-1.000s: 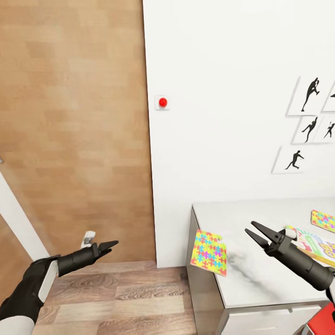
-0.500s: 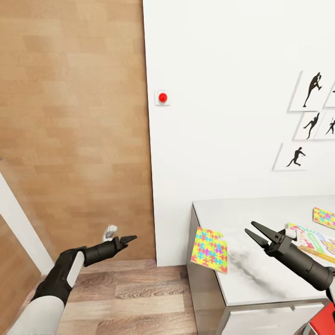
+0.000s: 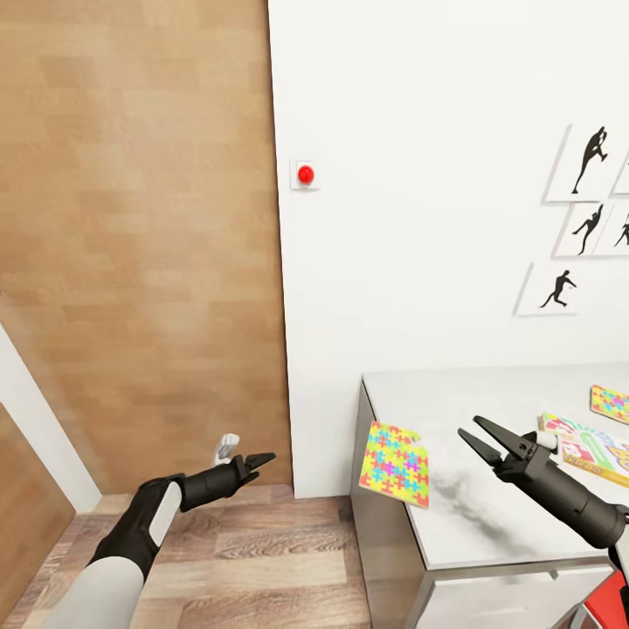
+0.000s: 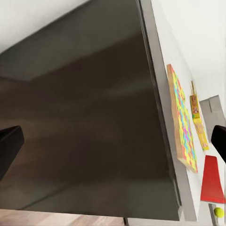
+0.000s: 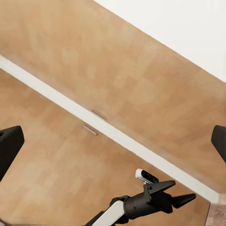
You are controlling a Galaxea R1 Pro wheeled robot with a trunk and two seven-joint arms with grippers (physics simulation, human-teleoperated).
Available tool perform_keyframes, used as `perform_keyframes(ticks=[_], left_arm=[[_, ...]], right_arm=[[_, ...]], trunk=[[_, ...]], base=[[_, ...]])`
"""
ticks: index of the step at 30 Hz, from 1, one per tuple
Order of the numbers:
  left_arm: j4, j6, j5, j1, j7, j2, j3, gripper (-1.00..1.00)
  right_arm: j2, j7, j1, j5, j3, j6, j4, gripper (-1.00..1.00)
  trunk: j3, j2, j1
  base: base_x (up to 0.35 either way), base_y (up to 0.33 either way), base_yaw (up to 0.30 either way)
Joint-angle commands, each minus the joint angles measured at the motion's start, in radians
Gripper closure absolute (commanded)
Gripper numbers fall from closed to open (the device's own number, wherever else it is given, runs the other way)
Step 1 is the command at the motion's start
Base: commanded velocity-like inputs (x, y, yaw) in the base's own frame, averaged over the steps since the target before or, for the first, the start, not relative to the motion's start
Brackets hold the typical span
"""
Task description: Put all the toys in the child's room - the three board games (two on the bed and one on the table), the two jigsaw puzzles on the table, and the tennis ball on the table - inside the toy box on the table in the child's room.
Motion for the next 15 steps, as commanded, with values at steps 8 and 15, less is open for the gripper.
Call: perform_keyframes(ticks=[8,15], left_arm=[[0.001,0.005,0.000,-0.001,-0.010,-0.012,0.002,-1.00],[0.001,0.005,0.000,-0.001,-0.014,-0.015,0.002,-1.00]], right_arm=[[0.000,0.017,-0.001,0.005,-0.001,0.004,0.000,-1.00],[0.000,0.019,-0.001,0.005,-0.002,0.004,0.000,-1.00]], trunk=[[-0.001,-0.001,0.000],[0.004,-0.001,0.000]], base=[[0.000,-0.003,-0.002],[0.000,-0.153,-0.123]])
